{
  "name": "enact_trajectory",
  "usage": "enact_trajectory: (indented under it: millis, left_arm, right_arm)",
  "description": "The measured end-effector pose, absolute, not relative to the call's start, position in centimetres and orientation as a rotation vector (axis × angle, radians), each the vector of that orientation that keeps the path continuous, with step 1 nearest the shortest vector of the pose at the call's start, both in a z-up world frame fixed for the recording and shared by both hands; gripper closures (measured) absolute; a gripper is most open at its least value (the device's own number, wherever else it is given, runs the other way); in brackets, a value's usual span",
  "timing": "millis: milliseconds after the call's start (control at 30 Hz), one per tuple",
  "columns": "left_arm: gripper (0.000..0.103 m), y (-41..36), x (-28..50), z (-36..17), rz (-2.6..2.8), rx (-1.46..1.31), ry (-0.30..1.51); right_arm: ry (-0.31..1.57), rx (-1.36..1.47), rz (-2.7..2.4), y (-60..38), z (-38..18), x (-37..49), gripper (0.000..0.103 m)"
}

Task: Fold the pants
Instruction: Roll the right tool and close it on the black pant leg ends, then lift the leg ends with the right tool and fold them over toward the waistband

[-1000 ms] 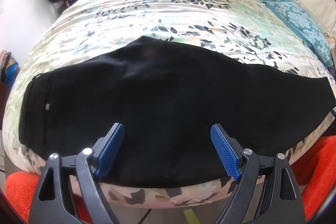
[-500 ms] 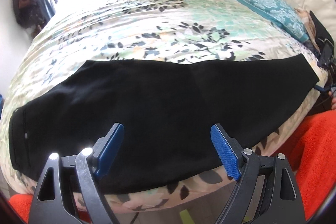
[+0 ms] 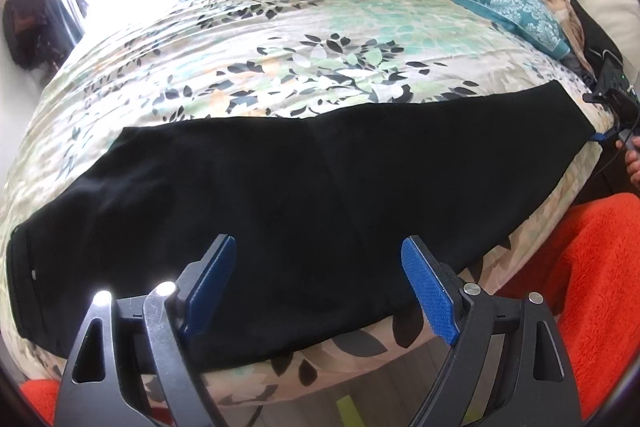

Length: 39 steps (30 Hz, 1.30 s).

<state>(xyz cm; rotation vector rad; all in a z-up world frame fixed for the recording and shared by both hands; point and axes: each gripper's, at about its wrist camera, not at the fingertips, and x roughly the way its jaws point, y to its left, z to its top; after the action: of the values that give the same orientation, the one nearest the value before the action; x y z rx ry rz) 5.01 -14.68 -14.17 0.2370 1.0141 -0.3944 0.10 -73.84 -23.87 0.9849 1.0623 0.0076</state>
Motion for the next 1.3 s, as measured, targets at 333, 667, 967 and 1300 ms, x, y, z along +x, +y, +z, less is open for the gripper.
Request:
enact_trajectory:
  millis: [333, 667, 967, 1300]
  left_arm:
    - [0.017, -21.1, 4.7, -15.8, -0.538, 0.325, 0.977]
    - [0.015, -20.6, 7.6, -20.4, -0.461, 0.306, 1.156]
    - [0.017, -11.1, 7.9, -17.4, -0.352, -0.003, 1.153]
    - [0.017, 0.0, 6.5, -15.9, -0.216, -0.225, 1.085]
  right_arm:
    - [1.168, 0.976, 0.172, -72.6, -24.3, 2.1, 0.0]
    - [1.192, 0.948, 0.046, -72.0, -24.2, 1.5, 0.083]
    - [0.881, 1.061, 0.338, -60.6, -16.1, 1.8, 0.085]
    - [0.983, 0.817, 0.417, -31.8, -19.7, 7.6, 0.084]
